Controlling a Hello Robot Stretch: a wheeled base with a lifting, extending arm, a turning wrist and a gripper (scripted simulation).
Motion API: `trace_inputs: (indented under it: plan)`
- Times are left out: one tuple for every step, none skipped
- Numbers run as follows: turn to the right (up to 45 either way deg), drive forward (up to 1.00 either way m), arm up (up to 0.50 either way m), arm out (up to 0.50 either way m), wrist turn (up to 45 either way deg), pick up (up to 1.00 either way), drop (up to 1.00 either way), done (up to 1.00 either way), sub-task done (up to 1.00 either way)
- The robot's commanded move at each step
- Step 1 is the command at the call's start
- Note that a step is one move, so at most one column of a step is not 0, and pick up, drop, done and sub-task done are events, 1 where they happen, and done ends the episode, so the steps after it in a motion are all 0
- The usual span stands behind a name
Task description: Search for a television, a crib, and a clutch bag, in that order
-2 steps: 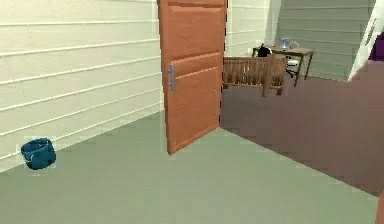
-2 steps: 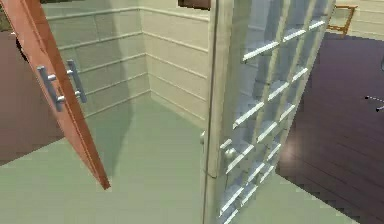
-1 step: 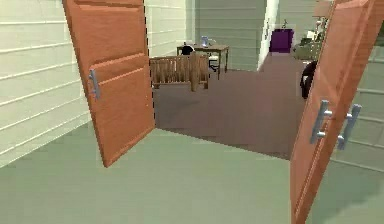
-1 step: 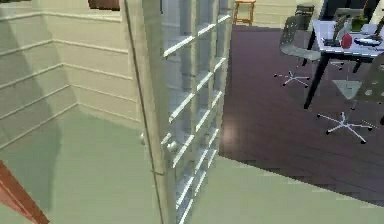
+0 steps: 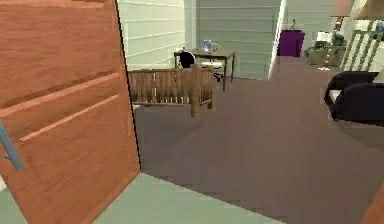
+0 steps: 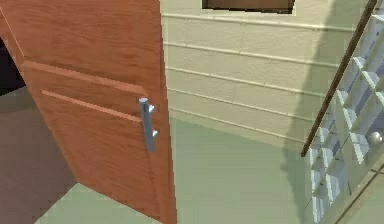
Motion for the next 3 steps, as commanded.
trace_inputs:
  plan:
    - [12.0,0.0,0.0,0.0,0.0,0.0,0.0,0.0,0.0]
    - [0.0,1.0,0.0,0.0,0.0,0.0,0.0,0.0,0.0]
    - [6.0,0.0,0.0,0.0,0.0,0.0,0.0,0.0,0.0]
